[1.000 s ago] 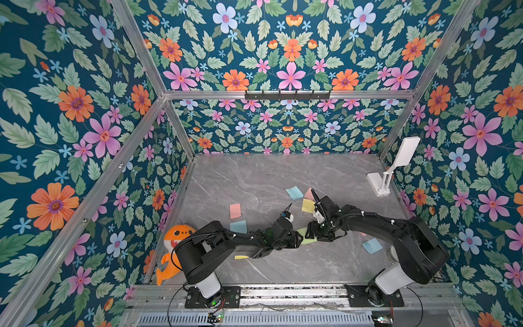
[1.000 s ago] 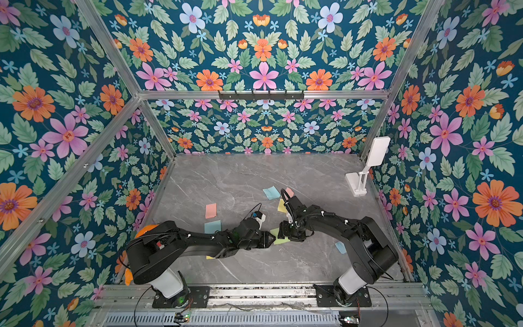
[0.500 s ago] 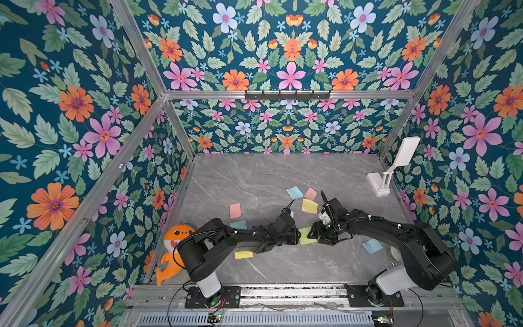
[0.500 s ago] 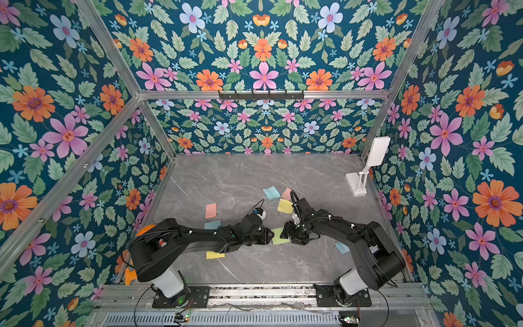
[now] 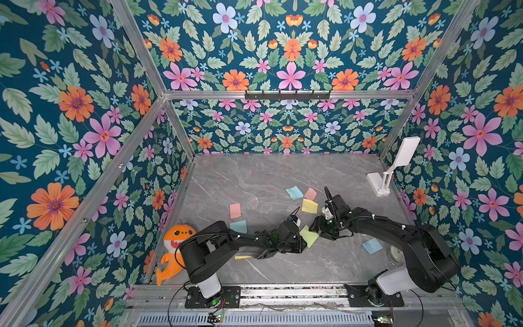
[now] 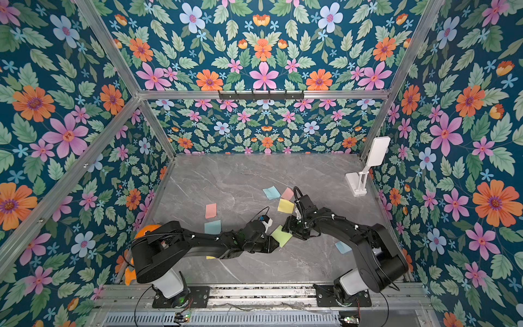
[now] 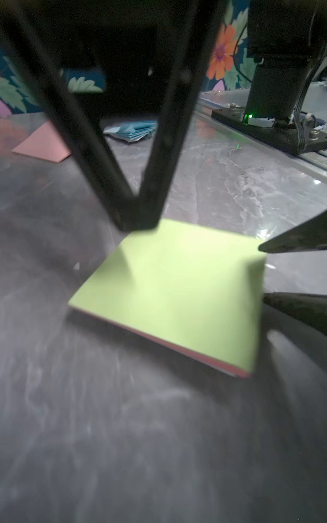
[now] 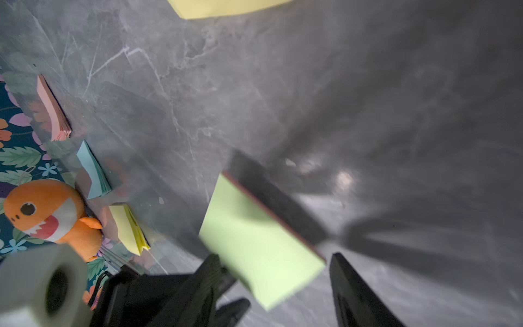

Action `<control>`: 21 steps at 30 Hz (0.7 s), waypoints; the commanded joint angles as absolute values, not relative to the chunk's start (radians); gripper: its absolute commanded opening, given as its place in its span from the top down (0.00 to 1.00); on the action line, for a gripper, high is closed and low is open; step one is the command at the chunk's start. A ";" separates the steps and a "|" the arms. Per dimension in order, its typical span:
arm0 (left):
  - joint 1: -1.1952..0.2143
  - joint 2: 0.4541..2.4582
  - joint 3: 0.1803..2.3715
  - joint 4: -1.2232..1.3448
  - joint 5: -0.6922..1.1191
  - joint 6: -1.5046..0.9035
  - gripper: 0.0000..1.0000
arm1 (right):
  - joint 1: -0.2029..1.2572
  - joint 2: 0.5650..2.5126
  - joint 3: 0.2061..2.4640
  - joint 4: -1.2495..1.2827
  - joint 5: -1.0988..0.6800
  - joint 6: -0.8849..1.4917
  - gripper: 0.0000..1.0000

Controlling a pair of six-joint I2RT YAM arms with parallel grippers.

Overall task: Tear off pages from different memo pads
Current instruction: Adjust the memo pad at the center of the board, then pick up the memo pad from the center of the board.

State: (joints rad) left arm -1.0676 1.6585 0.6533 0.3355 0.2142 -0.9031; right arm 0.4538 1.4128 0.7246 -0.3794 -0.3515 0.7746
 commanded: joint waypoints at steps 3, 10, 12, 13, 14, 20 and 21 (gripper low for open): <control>-1.042 1.627 0.682 0.241 0.169 -0.882 0.65 | 0.460 1.307 0.638 -0.436 -0.362 0.852 0.35; -0.921 1.690 0.831 0.173 0.142 -0.694 0.59 | 0.555 1.268 0.544 -0.255 -0.376 1.054 0.36; -0.904 1.724 0.858 0.174 0.148 -0.663 0.59 | 0.564 1.270 0.517 -0.199 -0.368 1.103 0.37; -0.901 1.747 0.873 0.170 0.161 -0.652 0.59 | 0.567 1.270 0.501 -0.172 -0.362 1.123 0.37; -0.902 1.766 0.882 0.174 0.174 -0.645 0.59 | 0.566 1.269 0.487 -0.145 -0.355 1.142 0.38; -0.924 1.806 0.834 0.288 0.241 -0.714 0.60 | 0.566 1.319 0.457 -0.014 -0.363 1.192 0.45; -0.932 1.804 0.821 0.302 0.242 -0.726 0.61 | 0.566 1.334 0.459 0.000 -0.369 1.193 0.46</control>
